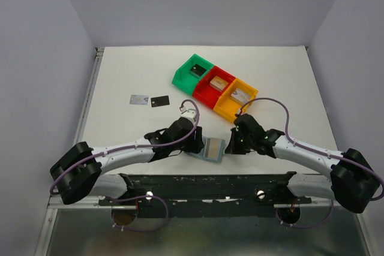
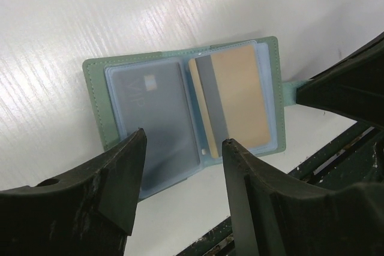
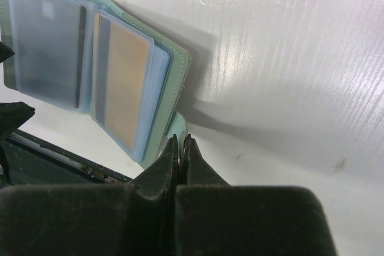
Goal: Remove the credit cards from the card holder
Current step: Remove the credit card from the card holder.
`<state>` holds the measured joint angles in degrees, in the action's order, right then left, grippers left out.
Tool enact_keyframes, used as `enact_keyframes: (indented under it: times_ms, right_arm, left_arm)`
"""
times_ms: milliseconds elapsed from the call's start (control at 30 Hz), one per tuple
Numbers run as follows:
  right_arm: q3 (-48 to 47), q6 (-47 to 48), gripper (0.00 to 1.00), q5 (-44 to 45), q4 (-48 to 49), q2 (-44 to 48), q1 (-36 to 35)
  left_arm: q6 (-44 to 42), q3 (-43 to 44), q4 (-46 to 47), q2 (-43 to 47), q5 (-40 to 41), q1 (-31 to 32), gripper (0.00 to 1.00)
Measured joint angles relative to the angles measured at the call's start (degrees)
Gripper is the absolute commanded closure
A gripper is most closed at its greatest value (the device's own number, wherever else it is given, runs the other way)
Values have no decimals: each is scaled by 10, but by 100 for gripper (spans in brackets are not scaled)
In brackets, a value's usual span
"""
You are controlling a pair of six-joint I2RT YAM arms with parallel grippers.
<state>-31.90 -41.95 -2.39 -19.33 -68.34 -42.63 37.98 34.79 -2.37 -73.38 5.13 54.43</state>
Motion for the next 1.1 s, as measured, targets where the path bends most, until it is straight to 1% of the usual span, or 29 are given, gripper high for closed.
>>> enact_keyframes:
  times_ms: [233,467,767,1100]
  right_arm:
    - [6,5,100,-12,22,1,0]
    - [22,19,100,-52,66,24,0]
    - [22,30,100,-65,75,38,0]
    - [22,33,99,-70,78,44,0]
  left_arm:
    - [-4,3,5,-10,-8,0,35]
    - [-18,44,21,-63,-46,2,35]
    - [-38,86,24,-118,-69,14,36]
    - [-44,94,18,-133,-71,16,37]
